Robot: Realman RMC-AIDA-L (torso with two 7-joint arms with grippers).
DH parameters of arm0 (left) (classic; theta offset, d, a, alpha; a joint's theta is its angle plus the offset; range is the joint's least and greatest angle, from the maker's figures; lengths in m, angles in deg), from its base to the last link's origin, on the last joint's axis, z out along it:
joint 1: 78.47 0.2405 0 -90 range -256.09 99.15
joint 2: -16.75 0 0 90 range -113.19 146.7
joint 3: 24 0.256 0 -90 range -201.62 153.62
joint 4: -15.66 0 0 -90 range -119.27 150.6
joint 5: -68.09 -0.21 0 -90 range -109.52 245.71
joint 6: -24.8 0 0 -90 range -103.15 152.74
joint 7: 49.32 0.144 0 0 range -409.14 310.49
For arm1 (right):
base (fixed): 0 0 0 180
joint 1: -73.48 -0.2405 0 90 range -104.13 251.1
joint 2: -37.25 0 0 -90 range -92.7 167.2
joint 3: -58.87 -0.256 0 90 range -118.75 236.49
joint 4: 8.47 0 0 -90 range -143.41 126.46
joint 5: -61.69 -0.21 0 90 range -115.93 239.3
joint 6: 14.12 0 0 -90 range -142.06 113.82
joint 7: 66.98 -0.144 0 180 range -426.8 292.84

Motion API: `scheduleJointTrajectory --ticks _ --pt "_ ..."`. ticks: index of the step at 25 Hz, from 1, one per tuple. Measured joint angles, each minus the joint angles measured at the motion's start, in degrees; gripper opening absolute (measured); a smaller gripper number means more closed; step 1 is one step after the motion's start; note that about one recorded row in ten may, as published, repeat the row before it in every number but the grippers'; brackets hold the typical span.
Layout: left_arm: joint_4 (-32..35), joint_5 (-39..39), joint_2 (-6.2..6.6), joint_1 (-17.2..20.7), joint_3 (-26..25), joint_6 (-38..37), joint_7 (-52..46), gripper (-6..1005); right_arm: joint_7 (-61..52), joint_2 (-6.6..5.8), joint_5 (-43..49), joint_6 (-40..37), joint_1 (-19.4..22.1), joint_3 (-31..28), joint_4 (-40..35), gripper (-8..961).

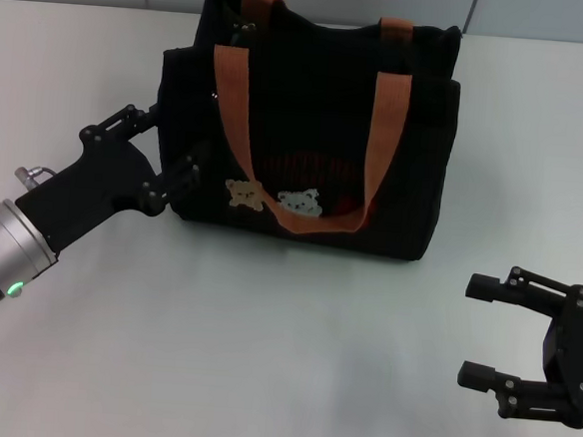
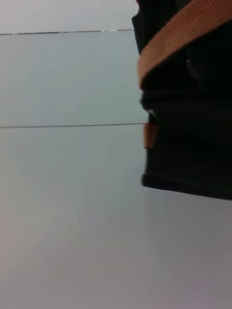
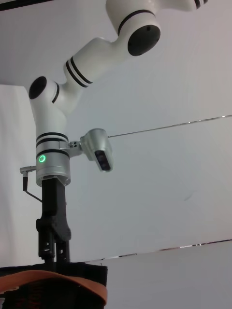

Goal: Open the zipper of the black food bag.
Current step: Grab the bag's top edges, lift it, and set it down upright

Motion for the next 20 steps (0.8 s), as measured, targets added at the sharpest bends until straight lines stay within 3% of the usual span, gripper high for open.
scheduleJointTrajectory --ticks 2,3,12,20 --pt "-1.1 0.9 -0.02 0.2 0.0 -0.2 2.4 764 0.0 0.01 0.0 0.1 0.0 0.0 0.0 838" --pt "-3.3 2.4 -0.07 0.5 -0.1 -1.2 8.9 763 0.0 0.01 0.0 0.0 0.0 0.0 0.0 838" --pt "-4.0 2.6 -0.19 -0.1 -0.5 -1.6 10.6 439 0.2 0.02 -3.7 -0.6 0.2 0.0 0.1 838" --pt "-5.8 2.6 -0.33 -0.3 -5.5 -1.4 14.4 166 3.3 0.25 -17.3 -0.9 0.6 0.0 4.0 839"
